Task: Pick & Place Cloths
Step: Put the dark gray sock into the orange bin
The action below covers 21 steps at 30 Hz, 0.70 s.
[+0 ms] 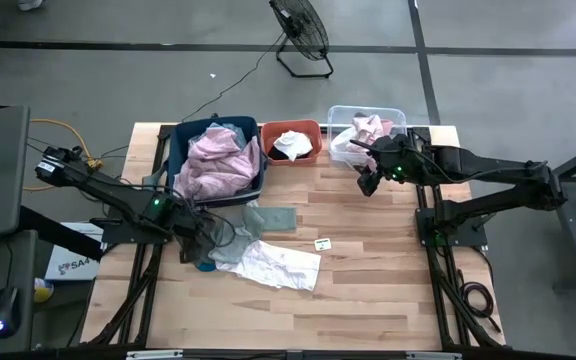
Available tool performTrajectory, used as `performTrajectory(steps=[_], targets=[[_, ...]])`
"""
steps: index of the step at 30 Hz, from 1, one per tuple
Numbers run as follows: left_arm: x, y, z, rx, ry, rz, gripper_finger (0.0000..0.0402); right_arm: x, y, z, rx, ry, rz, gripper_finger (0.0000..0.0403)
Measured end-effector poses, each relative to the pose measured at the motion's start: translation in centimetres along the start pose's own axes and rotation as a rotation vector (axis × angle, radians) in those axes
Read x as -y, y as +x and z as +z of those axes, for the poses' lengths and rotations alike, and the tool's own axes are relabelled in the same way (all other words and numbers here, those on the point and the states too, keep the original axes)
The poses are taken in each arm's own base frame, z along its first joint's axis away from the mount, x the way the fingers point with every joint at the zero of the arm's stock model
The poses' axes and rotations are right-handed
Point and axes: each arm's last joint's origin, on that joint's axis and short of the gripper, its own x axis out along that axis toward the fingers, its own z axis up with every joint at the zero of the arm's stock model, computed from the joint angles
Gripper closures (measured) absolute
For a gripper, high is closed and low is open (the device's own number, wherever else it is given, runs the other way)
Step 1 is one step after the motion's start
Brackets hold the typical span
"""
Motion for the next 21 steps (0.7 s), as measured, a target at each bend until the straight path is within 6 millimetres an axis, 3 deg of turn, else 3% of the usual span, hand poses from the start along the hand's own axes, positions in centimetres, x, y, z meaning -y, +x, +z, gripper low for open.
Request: performTrajectory(steps=[3,10,21], targets=[[0.7,0.0,0.5,0.014,0.057,-0.129,0.0189,0.0,0.0,-0.1,-0.010,-0.005,-0.004,0.0147],[1.3,0.4,0.8,-0.011,0.100,-0.189,0.0228,0.1,0.0,-0.2,-0.015,-0.008,-0.006,0.0147],[4.9,3.0,-0.7,-0.145,0.150,-0.112,0.0255,0.1,0.0,-0.2,-0.018,-0.010,-0.007,0.0147]])
